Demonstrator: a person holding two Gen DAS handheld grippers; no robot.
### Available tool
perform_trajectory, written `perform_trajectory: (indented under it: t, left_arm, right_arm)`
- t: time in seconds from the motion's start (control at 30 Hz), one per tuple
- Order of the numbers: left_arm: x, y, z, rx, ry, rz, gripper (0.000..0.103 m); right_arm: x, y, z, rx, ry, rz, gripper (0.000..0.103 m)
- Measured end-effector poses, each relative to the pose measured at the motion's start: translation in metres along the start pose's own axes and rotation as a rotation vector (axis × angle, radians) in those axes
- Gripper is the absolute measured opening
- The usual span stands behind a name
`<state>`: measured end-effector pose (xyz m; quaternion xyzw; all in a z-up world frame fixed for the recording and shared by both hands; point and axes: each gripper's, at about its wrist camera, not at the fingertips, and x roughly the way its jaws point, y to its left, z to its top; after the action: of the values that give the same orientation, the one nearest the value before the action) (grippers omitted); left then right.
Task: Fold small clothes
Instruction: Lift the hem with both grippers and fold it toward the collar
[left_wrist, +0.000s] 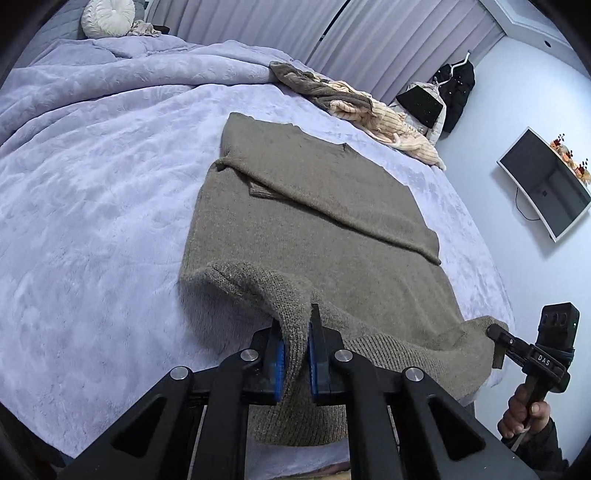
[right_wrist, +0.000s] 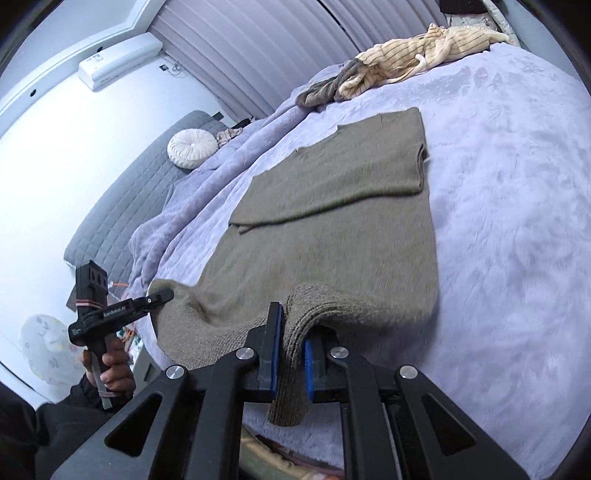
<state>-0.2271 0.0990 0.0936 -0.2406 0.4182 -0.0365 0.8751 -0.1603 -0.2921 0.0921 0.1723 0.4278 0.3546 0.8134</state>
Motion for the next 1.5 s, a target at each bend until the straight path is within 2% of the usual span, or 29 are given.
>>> perform_trajectory:
  t: [0.2, 0.43, 0.8, 1.5]
  left_arm:
    - [0.017, -0.002, 0.023, -0.042, -0.016, 0.007, 0.011]
    - [0.031, -0.003, 0.048, -0.075, -0.009, 0.034, 0.011]
    - [0.053, -0.008, 0.099, -0.080, -0.006, 0.082, 0.011]
    - [0.113, -0.005, 0.182, -0.110, 0.016, 0.126, 0.011]
  right_arm:
    - [0.000, -0.009, 0.033, 0.051, -0.066, -0.030, 0.010]
    - [0.010, -0.004, 0.067, 0.052, -0.089, -0.086, 0.010]
    - [0.033, -0.003, 0.117, 0.018, -0.069, -0.160, 0.010]
    - [0.091, -0.022, 0.201, 0.032, -0.059, -0.220, 0.010]
